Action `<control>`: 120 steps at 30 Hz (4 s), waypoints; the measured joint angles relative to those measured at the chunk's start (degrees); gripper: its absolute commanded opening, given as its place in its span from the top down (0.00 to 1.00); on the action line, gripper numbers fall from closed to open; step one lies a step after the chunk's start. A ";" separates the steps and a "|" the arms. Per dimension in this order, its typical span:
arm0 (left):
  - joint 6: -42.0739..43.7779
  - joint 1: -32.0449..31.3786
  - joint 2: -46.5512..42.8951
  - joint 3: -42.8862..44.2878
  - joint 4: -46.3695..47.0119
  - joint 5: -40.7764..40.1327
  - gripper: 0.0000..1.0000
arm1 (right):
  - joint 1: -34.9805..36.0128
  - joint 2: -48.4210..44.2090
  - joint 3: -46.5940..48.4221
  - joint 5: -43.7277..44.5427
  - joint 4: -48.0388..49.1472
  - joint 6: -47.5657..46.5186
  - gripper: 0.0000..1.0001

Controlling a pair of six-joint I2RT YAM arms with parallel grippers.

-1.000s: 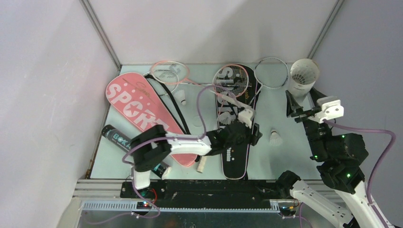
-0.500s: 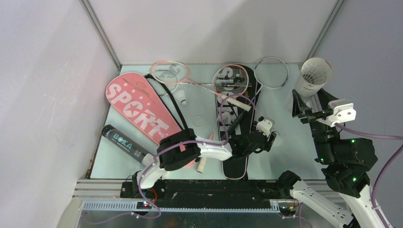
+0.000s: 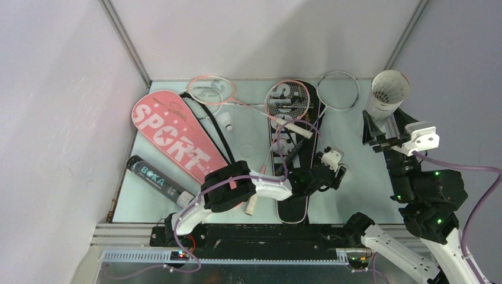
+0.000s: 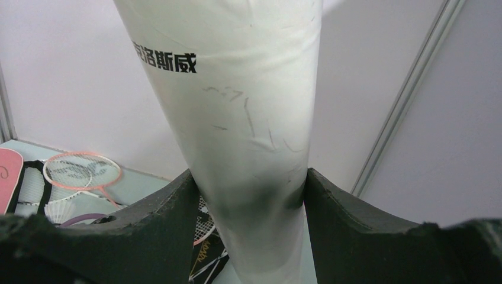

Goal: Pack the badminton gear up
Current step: Pick up the shuttlecock at the center of the board, then place the shuttlecock at the shuttle tube.

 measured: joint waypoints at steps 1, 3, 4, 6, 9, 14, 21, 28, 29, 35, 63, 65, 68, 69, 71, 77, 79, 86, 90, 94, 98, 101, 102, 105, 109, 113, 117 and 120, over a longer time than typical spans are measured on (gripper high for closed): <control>-0.02 0.00 0.00 -0.02 0.22 0.11 0.33 | 0.00 0.09 0.00 0.00 0.09 -0.04 0.48; -0.20 0.00 0.00 -0.04 0.81 0.35 0.40 | 0.00 0.20 0.00 0.00 0.22 -0.15 0.48; -0.37 0.09 0.00 -0.04 1.42 0.57 0.43 | 0.00 0.24 0.00 0.00 0.31 -0.15 0.48; -0.74 0.31 0.00 -0.04 2.23 1.07 0.44 | 0.00 0.28 0.00 -0.02 0.59 -0.17 0.48; -1.03 0.61 0.00 -0.04 2.67 2.25 0.43 | 0.00 0.28 0.02 -0.07 1.46 -0.31 0.48; -0.72 1.57 0.00 -1.07 3.56 4.48 0.36 | 0.00 0.31 0.04 -0.09 2.97 -0.39 0.48; 7.08 2.36 0.00 -2.82 -0.28 6.27 0.34 | 0.00 0.72 1.31 0.00 2.03 -0.46 0.48; 14.25 2.25 2.10 -0.55 0.35 7.72 0.36 | 0.00 0.61 1.51 0.02 0.28 0.46 0.48; 14.67 2.23 2.45 -0.46 0.48 7.69 0.37 | 0.00 0.61 1.51 0.02 0.17 0.55 0.49; 17.70 2.23 3.43 -0.44 0.39 7.50 0.96 | 0.00 0.61 1.51 0.02 -0.50 1.16 0.48; 5.20 11.72 -59.52 -23.74 -27.89 -0.22 1.00 | 0.76 0.59 -13.53 -14.73 -12.79 4.92 0.47; 3.17 13.84 -64.17 -23.76 -33.09 0.83 1.00 | 1.38 1.07 -15.04 -15.23 -12.35 2.71 0.47; 0.66 16.85 -72.32 -23.32 -41.09 3.48 1.00 | 2.29 2.62 -16.55 -15.91 -11.74 -1.25 0.47; 0.09 17.46 -74.64 -22.34 -44.37 4.15 1.00 | 2.73 3.41 -16.98 -16.09 -11.37 -2.78 0.47; -0.66 17.84 -78.12 -18.69 -50.64 5.90 1.00 | 3.63 4.61 -17.64 -16.17 -10.69 -5.22 0.47; -0.48 17.86 -82.34 -6.99 -65.24 16.26 1.00 | 7.93 7.34 -20.41 -15.89 -7.41 -12.72 0.47; -0.35 17.86 -82.36 -4.59 -69.57 20.28 1.00 | 8.92 8.31 -20.65 -15.56 -6.73 -14.40 0.47; 0.92 17.86 -78.55 -1.66 -79.23 29.33 1.00 | 11.08 10.75 -20.68 -15.39 -3.76 -18.88 0.47; 1.90 17.86 -74.79 0.15 -81.13 32.76 1.00 | 12.59 11.85 -20.70 -15.43 -2.45 -20.72 0.47; 2.51 17.86 -71.69 0.48 -82.58 34.77 1.00 | 13.81 11.98 -20.70 -15.41 -1.79 -22.53 0.47; 2.99 17.88 -68.78 1.99 -83.54 35.08 1.00 | 14.84 11.96 -20.70 -15.37 -1.33 -23.91 0.47; 2.99 18.27 -67.04 3.04 -83.65 34.97 1.00 | 15.50 12.00 -20.70 -15.82 -1.31 -24.90 0.47; 2.99 18.49 -66.53 3.32 -83.56 34.99 1.00 | 15.76 12.09 -20.70 -15.96 -1.27 -25.18 0.47; 2.97 19.04 -65.20 3.48 -83.17 34.99 1.00 | 16.22 12.33 -20.70 -16.35 -1.18 -25.81 0.47; 2.84 19.85 -63.23 3.48 -82.97 34.95 1.00 | 16.44 12.55 -20.70 -16.72 -1.20 -26.16 0.47; 2.78 20.31 -62.71 3.65 -82.88 34.60 0.81 | 16.44 12.76 -20.70 -16.70 -1.29 -26.08 0.47; 2.16 20.39 -62.58 3.67 -82.29 34.49 0.50 | 16.44 12.83 -20.70 -16.79 -1.25 -25.44 0.47; 1.84 20.41 -62.66 3.48 -80.85 33.55 0.37 | 16.44 12.81 -20.70 -16.87 -1.22 -24.79 0.47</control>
